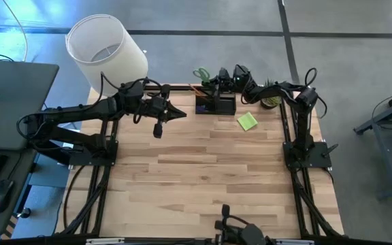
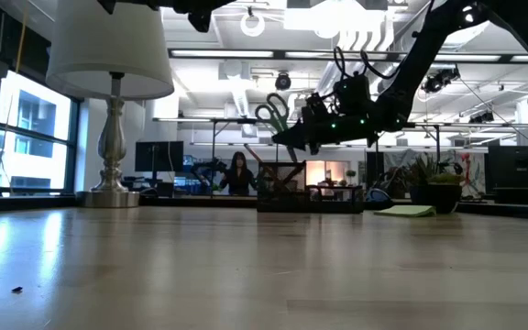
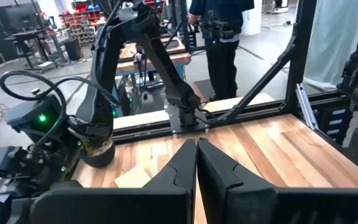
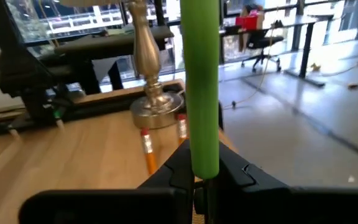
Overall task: Pick and place office supplies into organizer
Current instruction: Put the green scissors into the black desk organizer, then put the green sticky notes into the black desk organizer
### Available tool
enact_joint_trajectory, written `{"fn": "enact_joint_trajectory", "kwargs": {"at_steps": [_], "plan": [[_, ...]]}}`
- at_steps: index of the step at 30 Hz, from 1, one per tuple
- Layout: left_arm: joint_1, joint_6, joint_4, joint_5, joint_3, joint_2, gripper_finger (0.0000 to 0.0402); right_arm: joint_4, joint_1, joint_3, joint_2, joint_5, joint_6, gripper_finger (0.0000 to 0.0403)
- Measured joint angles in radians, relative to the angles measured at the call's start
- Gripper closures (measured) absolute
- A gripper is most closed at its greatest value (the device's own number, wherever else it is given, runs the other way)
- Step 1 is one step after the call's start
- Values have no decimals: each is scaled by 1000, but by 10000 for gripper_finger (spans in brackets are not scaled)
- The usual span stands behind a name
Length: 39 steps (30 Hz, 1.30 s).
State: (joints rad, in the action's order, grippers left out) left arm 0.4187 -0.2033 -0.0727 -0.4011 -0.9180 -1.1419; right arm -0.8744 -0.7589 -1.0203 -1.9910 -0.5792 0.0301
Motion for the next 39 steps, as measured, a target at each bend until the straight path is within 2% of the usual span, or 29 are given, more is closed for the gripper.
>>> {"fn": "enact_joint_trajectory", "kwargs": {"at_steps": [7,20,27,30,34,39], "plan": [[0,-2,13,0,0,0,401,70,13,0,0,1,-12,381],[0,-2,24,1,0,0,401,146,6,0,0,22,-12,284],[0,-3,45,5,0,0,401,207,6,1,80,26,-22,266],[0,-17,69,40,0,0,400,410,7,1,173,96,-94,265],[0,-28,93,87,0,0,401,774,27,1,317,262,-206,265],[0,-28,91,93,0,0,401,1155,50,1,472,429,-178,265]]}}
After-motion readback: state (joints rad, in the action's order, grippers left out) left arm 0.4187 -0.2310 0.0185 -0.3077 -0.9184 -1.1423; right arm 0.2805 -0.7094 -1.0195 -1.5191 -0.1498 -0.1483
